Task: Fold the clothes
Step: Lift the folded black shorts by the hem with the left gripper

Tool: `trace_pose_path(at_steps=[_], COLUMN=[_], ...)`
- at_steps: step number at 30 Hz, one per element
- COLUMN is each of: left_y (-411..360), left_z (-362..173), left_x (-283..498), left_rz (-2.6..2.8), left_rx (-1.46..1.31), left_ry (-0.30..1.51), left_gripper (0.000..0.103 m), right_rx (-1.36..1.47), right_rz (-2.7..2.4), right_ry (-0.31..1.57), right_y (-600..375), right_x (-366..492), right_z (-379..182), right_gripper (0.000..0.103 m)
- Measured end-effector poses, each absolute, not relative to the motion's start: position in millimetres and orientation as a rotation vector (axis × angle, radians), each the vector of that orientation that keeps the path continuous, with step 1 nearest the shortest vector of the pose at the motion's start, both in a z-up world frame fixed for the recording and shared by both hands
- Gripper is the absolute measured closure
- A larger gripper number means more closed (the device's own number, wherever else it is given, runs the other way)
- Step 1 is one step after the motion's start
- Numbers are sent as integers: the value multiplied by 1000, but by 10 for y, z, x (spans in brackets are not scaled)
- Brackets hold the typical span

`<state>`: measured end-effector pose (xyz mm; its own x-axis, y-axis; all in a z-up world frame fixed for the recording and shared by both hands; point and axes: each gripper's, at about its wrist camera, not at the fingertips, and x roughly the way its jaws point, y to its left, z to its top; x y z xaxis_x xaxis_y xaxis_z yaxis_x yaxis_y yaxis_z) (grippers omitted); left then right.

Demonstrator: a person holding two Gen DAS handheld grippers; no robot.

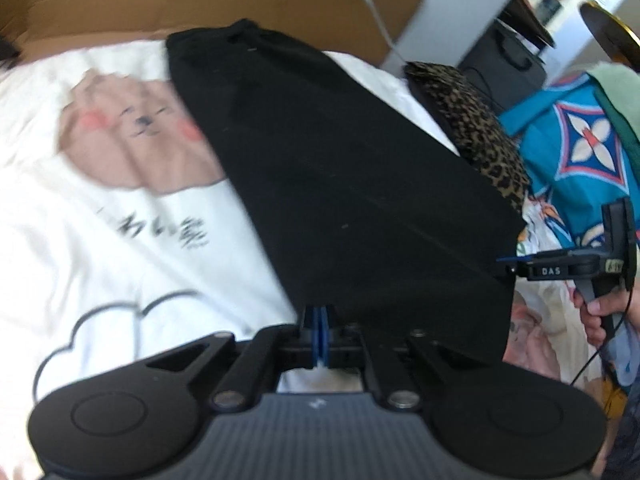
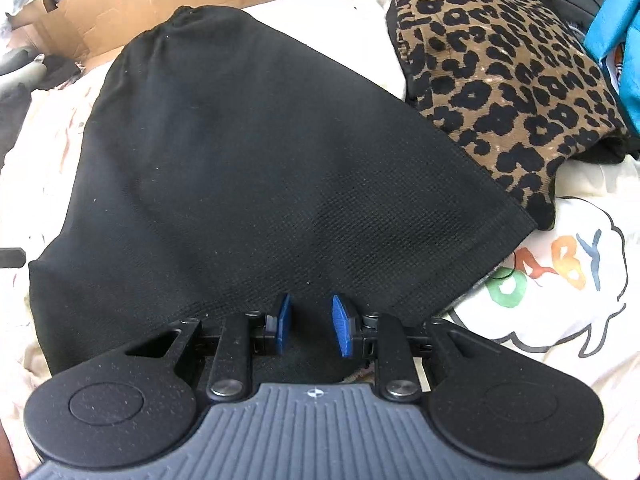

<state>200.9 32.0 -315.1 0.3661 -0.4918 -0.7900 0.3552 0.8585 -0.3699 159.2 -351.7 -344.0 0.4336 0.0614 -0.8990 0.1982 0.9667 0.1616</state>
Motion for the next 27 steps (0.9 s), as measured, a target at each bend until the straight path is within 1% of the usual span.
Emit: trace_pose_path(at_steps=[5, 13, 18, 23, 27], left_y=[25, -119, -193, -264, -364], left_z=[-3162, -3525, -3511, -3489, -3527], left_x=[2089, 1865, 1738, 1651, 1579], left_rz=[-641, -690, -747, -829, -881], left_rx=[-122, -91, -76, -116, -116], left_ry=[1056, 1194, 1215, 1241, 1277], left_gripper=[101, 101, 100, 95, 94], right_rx=[256, 265, 271, 280, 292], right_rz=[-77, -89, -110, -137, -142], right_ry=[1125, 1121, 1120, 1123, 1125], right_y=[-3569, -3682, -3728, -3762, -3831], right_x=[1590, 1509, 1513, 1481, 1383], right_z=[-3435, -3432, -3411, -3399, -3373], right_gripper=[73, 73, 74, 73, 73])
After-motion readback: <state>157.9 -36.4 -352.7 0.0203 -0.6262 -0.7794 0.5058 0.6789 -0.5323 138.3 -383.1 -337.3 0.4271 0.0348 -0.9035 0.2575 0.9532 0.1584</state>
